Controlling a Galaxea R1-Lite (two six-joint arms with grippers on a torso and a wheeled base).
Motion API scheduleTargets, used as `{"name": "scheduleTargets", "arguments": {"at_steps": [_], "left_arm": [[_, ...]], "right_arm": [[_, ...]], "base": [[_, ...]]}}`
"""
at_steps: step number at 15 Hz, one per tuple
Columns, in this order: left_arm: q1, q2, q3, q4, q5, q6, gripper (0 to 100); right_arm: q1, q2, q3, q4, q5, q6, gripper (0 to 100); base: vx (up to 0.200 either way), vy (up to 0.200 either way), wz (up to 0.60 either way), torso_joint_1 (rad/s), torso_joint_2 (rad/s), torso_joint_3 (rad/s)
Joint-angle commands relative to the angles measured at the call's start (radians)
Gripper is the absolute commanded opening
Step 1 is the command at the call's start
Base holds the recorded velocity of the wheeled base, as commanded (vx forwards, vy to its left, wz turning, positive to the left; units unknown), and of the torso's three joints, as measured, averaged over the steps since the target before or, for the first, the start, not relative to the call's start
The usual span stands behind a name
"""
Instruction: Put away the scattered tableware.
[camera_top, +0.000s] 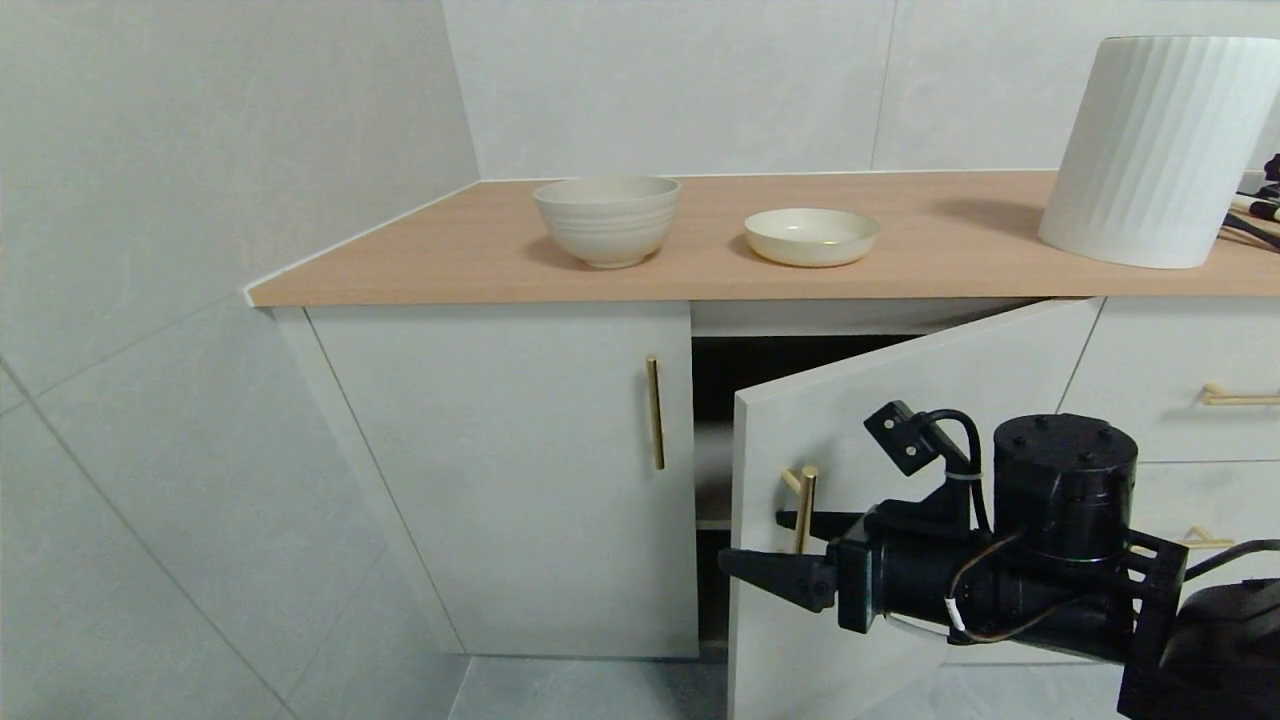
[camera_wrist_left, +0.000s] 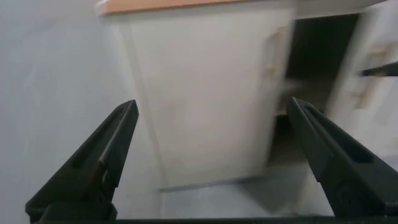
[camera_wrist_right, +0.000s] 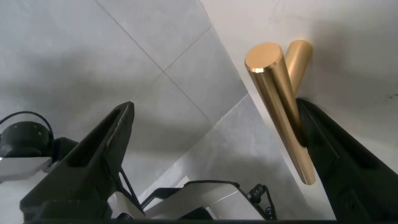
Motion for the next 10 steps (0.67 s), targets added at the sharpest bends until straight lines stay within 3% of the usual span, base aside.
{"name": "scheduleTargets", "arguments": {"at_steps": [1, 3, 4, 6, 7, 10], "left_arm": [[-0.002, 0.536, -0.328, 0.022, -0.141, -0.004, 100], [-0.024, 0.752, -0.344, -0.098, -0.15, -0.016, 100], [-0.053, 0.844, -0.338, -0.178, -0.15, -0.05, 100], [-0.134, 1.01, -0.328, -0.322, -0.15, -0.157, 100], [-0.17, 1.065, -0.311, -0.379, -0.15, -0.188, 100], [-0.229, 1.148, -0.226, -0.537, -0.15, -0.199, 100]], "right_arm": [[0.016, -0.012, 0.003, -0.008, 0.0, -0.001, 100], [0.021, -0.012, 0.006, -0.008, 0.0, -0.001, 100], [0.024, -0.012, 0.006, -0.008, 0.0, -0.001, 100], [0.031, -0.012, 0.008, -0.008, 0.0, -0.001, 100], [0.031, -0.012, 0.011, -0.008, 0.0, -0.001, 100], [0.034, -0.012, 0.014, -0.008, 0.0, -0.001, 100]], "base": [[0.0, 0.0, 0.0, 0.0, 0.0, 0.0], [0.0, 0.0, 0.0, 0.0, 0.0, 0.0], [0.0, 0.0, 0.0, 0.0, 0.0, 0.0], [0.0, 0.0, 0.0, 0.0, 0.0, 0.0], [0.0, 0.0, 0.0, 0.0, 0.0, 0.0], [0.0, 0.0, 0.0, 0.0, 0.0, 0.0]]}}
